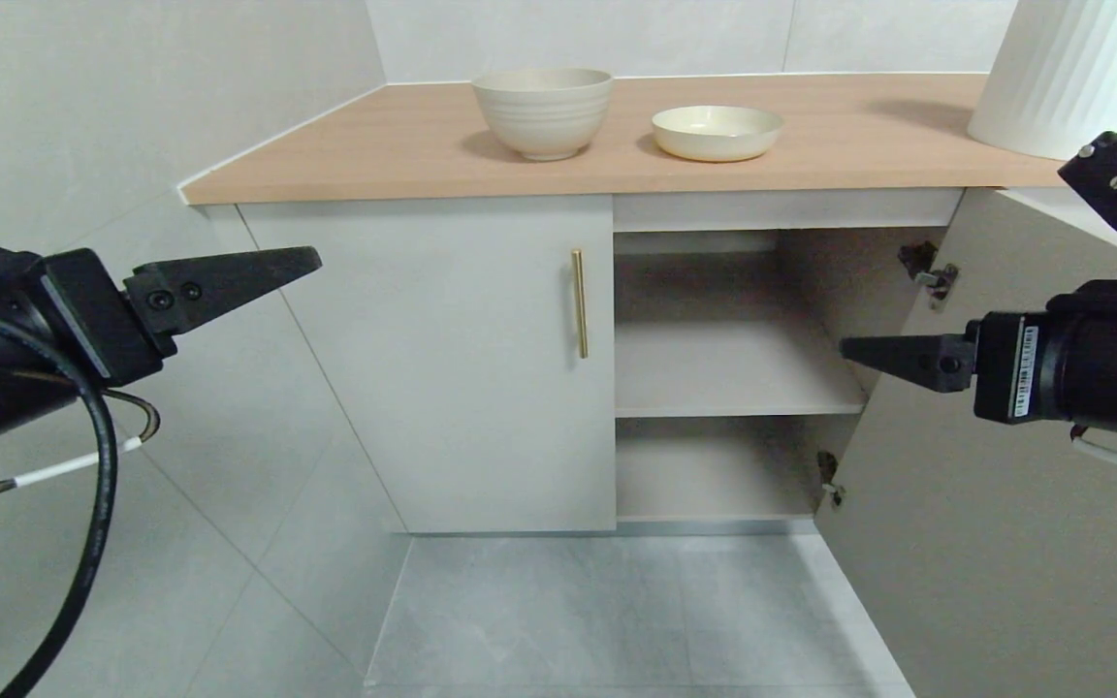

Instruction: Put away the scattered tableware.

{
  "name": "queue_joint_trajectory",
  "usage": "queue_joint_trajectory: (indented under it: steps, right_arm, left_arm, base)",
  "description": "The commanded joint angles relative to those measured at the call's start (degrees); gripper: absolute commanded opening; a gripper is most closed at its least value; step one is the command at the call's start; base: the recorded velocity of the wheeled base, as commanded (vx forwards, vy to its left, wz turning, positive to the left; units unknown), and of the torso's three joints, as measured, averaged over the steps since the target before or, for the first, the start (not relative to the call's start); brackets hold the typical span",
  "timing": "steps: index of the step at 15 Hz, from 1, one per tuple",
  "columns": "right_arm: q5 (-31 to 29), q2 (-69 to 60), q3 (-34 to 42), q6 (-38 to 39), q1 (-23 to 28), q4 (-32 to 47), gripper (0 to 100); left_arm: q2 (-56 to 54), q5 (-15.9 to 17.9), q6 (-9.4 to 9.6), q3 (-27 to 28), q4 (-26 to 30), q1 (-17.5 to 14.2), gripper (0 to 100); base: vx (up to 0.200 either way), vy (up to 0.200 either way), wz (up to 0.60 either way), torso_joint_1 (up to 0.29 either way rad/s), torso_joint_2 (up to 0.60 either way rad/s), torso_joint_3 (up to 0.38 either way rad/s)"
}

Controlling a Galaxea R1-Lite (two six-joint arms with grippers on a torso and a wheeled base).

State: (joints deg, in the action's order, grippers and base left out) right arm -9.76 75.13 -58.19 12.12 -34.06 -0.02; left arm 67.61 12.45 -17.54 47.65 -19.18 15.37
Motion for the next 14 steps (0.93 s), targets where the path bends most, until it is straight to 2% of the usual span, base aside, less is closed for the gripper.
queue_joint_trajectory:
  steps: [1,13,14]
  right_arm:
    - [0.01,-0.51,-0.09,0.01,-0.04,-0.06,100]
    - [0.54,-0.34,0.00,1.42,-0.22,-0.06,100]
    - [0.54,-0.42,0.09,1.42,-0.22,-0.06,100]
  left_arm:
    - [0.15,0.03,-0.04,0.07,0.02,0.01,100]
    - [0.33,0.03,-0.39,0.16,0.02,-0.08,100]
    - [0.33,0.03,-0.39,0.16,0.02,-0.08,100]
  base:
    - [0.000,0.000,0.00,0.000,0.00,0.000]
    - [0.200,0.000,0.00,0.003,0.00,0.002]
    - [0.000,0.000,0.00,0.000,0.00,0.000]
